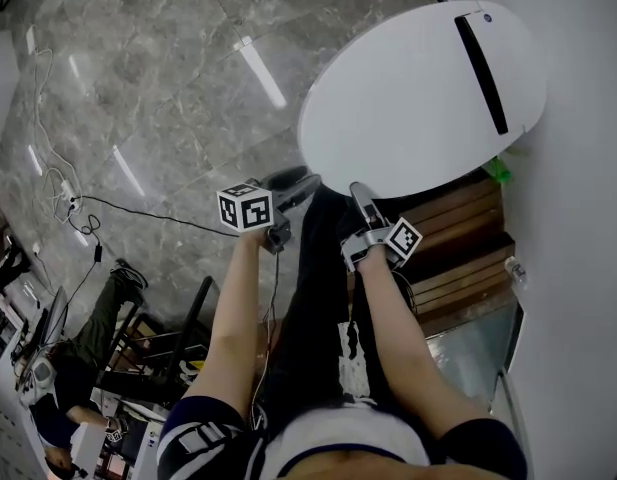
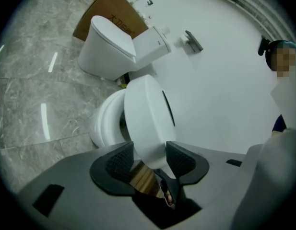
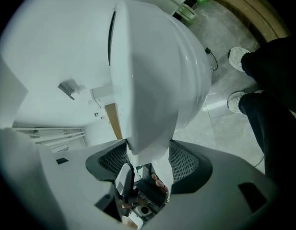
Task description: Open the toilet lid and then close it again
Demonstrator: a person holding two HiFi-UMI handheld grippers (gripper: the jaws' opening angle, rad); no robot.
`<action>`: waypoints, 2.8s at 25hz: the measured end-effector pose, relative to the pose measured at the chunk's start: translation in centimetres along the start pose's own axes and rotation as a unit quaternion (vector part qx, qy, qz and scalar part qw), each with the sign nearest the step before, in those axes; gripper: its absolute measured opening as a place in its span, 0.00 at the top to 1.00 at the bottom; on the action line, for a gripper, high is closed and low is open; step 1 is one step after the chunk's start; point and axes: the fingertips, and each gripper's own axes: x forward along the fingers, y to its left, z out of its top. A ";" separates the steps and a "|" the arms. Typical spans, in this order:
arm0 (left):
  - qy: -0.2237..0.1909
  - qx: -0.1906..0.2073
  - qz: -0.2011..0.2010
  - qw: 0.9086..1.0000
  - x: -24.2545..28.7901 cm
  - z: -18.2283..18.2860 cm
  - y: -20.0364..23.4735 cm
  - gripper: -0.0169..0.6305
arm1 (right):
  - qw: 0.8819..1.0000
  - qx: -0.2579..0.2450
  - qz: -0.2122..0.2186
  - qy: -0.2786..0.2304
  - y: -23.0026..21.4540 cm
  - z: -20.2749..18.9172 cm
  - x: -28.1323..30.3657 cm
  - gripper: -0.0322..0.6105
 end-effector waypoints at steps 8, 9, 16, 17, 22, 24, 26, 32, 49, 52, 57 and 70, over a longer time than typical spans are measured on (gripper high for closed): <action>0.010 -0.052 -0.062 0.997 0.6 1.1 -1.5 0.49 | 1.000 0.010 0.002 0.015 2.0 -0.7 -0.7 0.55; 0.008 -0.048 -0.074 0.996 0.9 1.5 -2.2 0.49 | 1.000 0.009 0.005 0.020 2.3 -0.8 -0.9 0.55; -0.018 -0.017 -0.066 0.997 0.2 3.0 -5.8 0.56 | 0.996 -0.034 0.028 0.075 5.3 -2.0 -2.1 0.55; -0.024 -0.020 -0.065 0.997 0.0 3.1 -6.4 0.56 | 0.995 -0.046 0.029 0.088 5.7 -2.3 -2.4 0.55; -0.029 -0.017 -0.054 0.998 -1.0 3.8 -8.7 0.56 | 0.986 -0.086 0.030 0.141 7.7 -3.2 -3.5 0.55; -0.026 -0.013 -0.048 0.998 -1.1 4.1 -9.3 0.56 | 0.984 -0.092 0.031 0.149 8.3 -3.2 -3.7 0.55; -0.023 -0.012 -0.037 0.999 -1.2 4.3 -9.7 0.56 | 0.982 -0.104 0.031 0.154 8.8 -3.4 -3.8 0.55; 0.019 -0.018 0.011 1.000 -1.1 4.3 -11.5 0.56 | 0.966 -0.176 0.020 0.186 10.7 -4.3 -4.2 0.55; 0.040 0.010 0.033 0.999 -1.8 5.9 -17.7 0.56 | 0.659 -0.681 -0.106 0.301 14.7 -8.6 -10.9 0.55; 0.034 0.014 0.032 0.999 -1.8 6.4 -18.7 0.56 | 0.526 -0.802 -0.143 0.246 15.8 -7.4 -12.0 0.55; 0.030 0.018 0.032 0.999 -2.1 7.0 -20.0 0.56 | 0.404 -0.880 -0.193 0.159 19.1 -5.5 -11.9 0.55; 0.007 0.007 0.031 0.999 -2.1 8.2 -22.5 0.57 | 0.225 -0.925 -0.257 0.167 19.5 -2.6 -9.1 0.54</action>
